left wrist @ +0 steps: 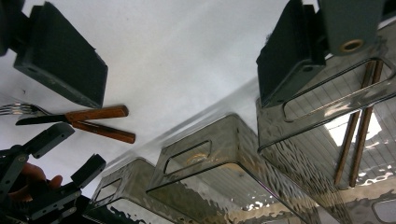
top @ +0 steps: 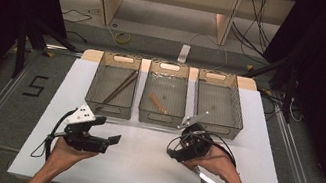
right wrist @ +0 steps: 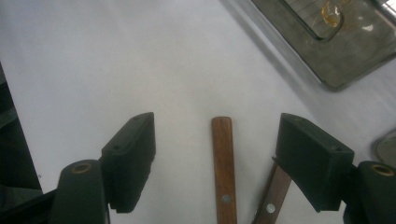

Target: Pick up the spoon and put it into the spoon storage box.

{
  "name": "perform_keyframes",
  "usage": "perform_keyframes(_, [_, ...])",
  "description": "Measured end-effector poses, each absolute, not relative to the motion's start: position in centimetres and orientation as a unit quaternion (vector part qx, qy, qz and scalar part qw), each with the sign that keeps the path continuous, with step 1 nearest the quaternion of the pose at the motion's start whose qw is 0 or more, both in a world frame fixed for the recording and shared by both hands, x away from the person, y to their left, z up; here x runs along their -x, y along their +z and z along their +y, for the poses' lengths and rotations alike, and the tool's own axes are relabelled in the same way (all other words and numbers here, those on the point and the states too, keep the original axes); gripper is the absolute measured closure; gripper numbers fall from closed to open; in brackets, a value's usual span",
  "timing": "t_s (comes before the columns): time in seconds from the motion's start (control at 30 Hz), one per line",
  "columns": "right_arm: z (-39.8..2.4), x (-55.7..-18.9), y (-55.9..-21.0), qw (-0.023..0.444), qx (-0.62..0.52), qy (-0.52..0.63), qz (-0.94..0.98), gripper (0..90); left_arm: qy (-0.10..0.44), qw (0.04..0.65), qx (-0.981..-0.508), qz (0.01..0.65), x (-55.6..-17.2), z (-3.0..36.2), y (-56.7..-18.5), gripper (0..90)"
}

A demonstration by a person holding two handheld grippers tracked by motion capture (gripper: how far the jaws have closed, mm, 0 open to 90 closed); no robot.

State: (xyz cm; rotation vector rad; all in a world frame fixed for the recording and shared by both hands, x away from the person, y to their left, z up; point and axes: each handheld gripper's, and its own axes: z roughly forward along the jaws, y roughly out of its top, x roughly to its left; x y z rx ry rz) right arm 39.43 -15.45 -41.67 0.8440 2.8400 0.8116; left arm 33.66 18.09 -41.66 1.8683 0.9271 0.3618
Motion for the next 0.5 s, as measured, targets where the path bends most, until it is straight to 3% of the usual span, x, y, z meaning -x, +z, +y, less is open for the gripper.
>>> perform_keyframes(0.5, [-15.7,-39.1,-42.8,0.019,-0.271,0.225,0.936,32.7,0.149,0.491,-0.769,0.381,-33.7,18.1,-41.6,15.3])
